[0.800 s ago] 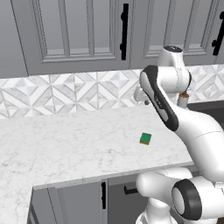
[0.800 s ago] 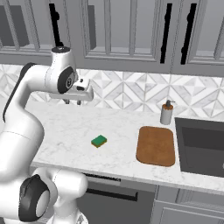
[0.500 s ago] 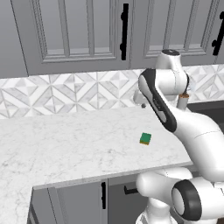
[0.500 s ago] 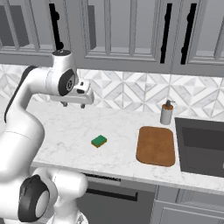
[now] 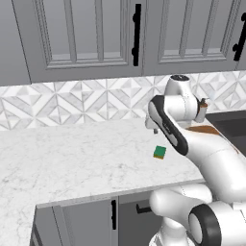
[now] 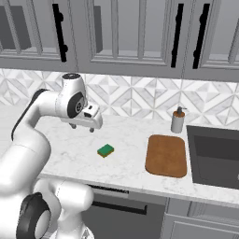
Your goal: Pick up the sponge from the counter and clean the cutting board by briefly scrubbing or pressing down on the cutting board. Once finished, release the sponge.
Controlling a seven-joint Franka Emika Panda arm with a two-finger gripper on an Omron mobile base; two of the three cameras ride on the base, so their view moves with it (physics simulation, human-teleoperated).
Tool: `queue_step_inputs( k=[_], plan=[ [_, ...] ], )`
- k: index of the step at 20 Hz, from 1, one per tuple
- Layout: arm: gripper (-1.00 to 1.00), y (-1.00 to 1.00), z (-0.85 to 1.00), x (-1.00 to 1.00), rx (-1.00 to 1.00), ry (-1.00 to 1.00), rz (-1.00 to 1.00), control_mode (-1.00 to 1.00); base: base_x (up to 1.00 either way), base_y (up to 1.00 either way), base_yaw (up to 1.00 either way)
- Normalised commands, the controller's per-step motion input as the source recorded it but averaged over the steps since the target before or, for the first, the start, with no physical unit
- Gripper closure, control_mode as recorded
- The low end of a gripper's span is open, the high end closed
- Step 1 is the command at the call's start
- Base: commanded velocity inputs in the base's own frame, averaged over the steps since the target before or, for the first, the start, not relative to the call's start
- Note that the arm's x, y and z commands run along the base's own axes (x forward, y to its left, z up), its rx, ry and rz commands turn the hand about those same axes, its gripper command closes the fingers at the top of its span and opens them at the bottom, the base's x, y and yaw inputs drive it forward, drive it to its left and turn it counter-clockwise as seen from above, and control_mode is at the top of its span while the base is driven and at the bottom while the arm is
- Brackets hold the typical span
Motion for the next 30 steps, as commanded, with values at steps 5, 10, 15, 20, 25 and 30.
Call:
queue_step_inputs(
  k=[5,10,15,20,25,30],
  plan=[
    [-1.0,-0.02,-0.31,0.22,-0.01,0.01,-0.04,-1.0,0.0,0.0,0.0],
    [-1.0,-0.2,-0.42,0.28,0.0,0.05,-0.04,-1.0,0.0,0.0,0.0],
    [-1.0,-0.16,-0.31,0.16,0.0,0.04,-0.01,-1.0,0.0,0.0,0.0],
    [-1.0,-0.01,-0.41,0.05,0.0,0.03,-0.01,-1.0,0.0,0.0,0.0],
    [-1.0,-0.08,-0.48,0.12,0.07,0.07,-0.02,-1.0,0.0,0.0,0.0],
    [-1.0,-0.1,-0.4,0.2,0.03,0.05,-0.03,-1.0,0.0,0.0,0.0]
  ],
)
